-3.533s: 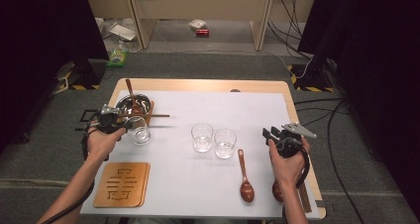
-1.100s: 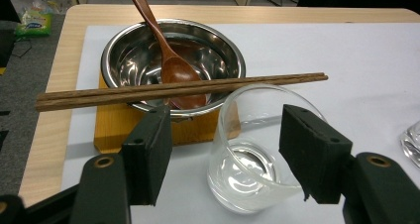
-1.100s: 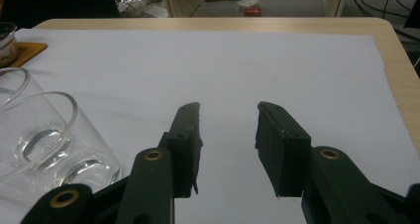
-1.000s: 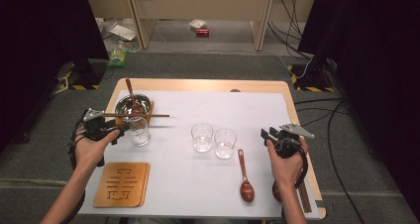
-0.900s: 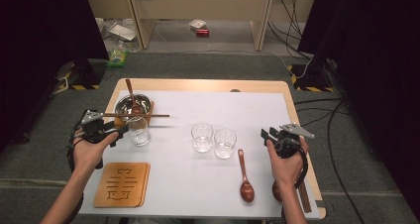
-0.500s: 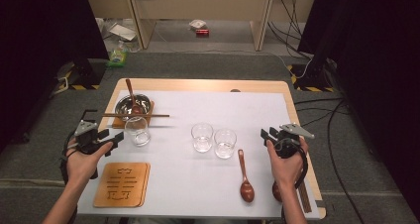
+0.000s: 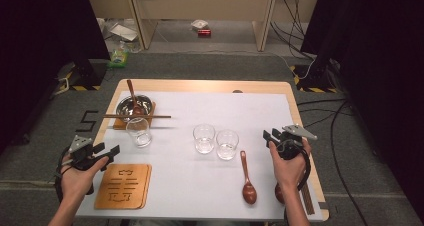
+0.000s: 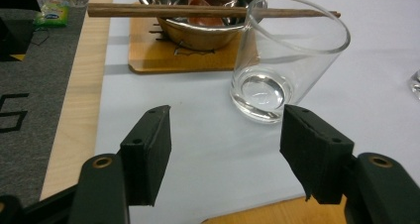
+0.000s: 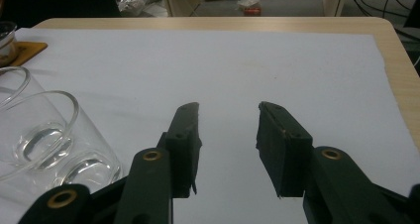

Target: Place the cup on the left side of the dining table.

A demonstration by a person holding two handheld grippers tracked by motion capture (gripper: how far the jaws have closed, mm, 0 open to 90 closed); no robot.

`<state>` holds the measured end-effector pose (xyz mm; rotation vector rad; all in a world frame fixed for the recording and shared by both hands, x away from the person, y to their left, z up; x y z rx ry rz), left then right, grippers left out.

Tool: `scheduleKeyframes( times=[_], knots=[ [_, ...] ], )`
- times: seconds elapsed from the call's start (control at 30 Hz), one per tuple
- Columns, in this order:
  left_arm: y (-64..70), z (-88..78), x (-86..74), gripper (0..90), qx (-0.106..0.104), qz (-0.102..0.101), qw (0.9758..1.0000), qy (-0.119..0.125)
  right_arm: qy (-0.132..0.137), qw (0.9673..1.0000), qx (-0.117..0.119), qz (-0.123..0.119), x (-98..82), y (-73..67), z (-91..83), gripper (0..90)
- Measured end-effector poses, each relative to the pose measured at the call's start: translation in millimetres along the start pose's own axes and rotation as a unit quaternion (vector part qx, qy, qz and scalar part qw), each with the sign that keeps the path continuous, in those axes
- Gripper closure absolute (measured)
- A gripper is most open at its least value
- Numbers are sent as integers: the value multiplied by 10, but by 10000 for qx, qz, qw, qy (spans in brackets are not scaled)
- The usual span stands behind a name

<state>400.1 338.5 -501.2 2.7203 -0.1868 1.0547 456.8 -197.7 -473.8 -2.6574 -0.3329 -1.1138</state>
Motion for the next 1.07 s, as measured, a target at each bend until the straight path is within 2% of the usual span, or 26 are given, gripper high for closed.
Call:
scheduleKeyframes(
  times=[0.4, 0.57, 0.77, 1.07],
  knots=[
    [-28, 67, -254, 354, -85, -97, 9999, -18, -25, 10000, 3, -14, -9, -8, 8, 606],
    [-55, 56, -279, 355, -20, -111, 9999, 74, -21, 10000, 7, -20, -11, -18, 17, 606],
    [-59, 60, -294, 353, -90, -133, 9998, 123, -50, 10000, 6, -67, -14, -21, 36, 605],
    [-49, 76, -283, 353, -149, -105, 9997, 144, -84, 10000, 4, -16, -37, -4, 50, 601]
  ],
)
Point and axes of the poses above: each handheld gripper's, and its own axes: z roughly forward along the jaws, x roughly out of its top, y roughly to its right, the point moved 8 cm from there along z, roughly forward along the jaws, and after that the axes turned 14 degrees about -y, right-handed, at the moved point
